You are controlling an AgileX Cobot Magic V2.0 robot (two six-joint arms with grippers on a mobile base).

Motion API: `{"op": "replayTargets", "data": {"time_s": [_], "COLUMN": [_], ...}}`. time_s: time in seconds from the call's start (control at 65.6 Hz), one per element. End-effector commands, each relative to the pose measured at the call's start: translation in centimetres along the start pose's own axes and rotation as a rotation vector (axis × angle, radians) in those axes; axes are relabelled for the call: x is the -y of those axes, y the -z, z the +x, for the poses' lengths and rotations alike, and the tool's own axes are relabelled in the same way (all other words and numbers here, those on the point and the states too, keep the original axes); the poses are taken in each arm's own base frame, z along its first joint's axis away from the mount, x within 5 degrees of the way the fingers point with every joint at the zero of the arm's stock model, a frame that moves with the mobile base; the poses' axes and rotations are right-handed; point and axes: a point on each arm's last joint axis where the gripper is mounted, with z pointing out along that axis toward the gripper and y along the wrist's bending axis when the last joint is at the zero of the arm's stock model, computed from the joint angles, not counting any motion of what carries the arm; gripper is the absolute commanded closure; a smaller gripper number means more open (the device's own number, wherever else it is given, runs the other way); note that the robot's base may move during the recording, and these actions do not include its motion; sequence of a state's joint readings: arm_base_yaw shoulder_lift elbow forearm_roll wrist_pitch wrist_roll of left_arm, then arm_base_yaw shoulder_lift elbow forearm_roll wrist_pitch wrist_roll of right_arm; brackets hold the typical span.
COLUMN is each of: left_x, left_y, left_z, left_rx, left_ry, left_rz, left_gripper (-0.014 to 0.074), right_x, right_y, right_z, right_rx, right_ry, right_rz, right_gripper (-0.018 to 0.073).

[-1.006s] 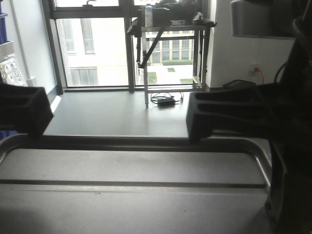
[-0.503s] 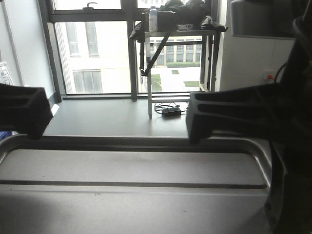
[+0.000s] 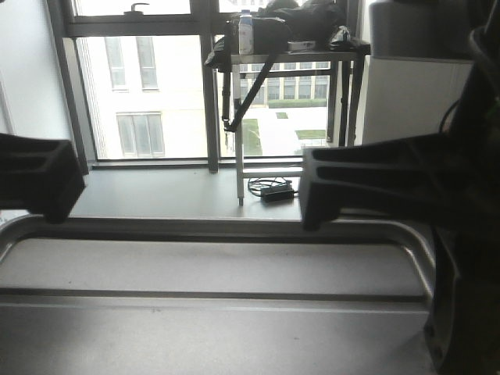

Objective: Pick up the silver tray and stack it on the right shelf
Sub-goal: 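Carry the silver tray in both grippers while the base turns and drives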

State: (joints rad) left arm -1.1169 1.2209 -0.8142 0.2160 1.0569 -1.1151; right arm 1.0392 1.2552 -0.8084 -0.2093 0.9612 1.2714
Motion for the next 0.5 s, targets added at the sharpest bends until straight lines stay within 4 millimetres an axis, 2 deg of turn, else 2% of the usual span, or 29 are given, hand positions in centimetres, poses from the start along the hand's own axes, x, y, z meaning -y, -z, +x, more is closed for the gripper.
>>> {"op": "replayTargets", "data": {"time_s": [0.0,0.488], "left_x": [0.32,0.32], "left_y": [1.24,1.24], "left_z": [-0.34,-0.34], "left_rx": [0.036,0.036], "left_ry": [0.002,0.002], "left_rz": [0.053,0.053], "left_gripper": [0.0689,0.0689], "right_x": [-0.51,-0.51], "right_y": [1.11,1.11], "right_z": [-0.58,-0.58], "right_rx": [0.048,0.048], "right_ry": [0.009,0.009], "right_rz": [-0.061,-0.061], "right_gripper": [0.0501,0.0501]}}
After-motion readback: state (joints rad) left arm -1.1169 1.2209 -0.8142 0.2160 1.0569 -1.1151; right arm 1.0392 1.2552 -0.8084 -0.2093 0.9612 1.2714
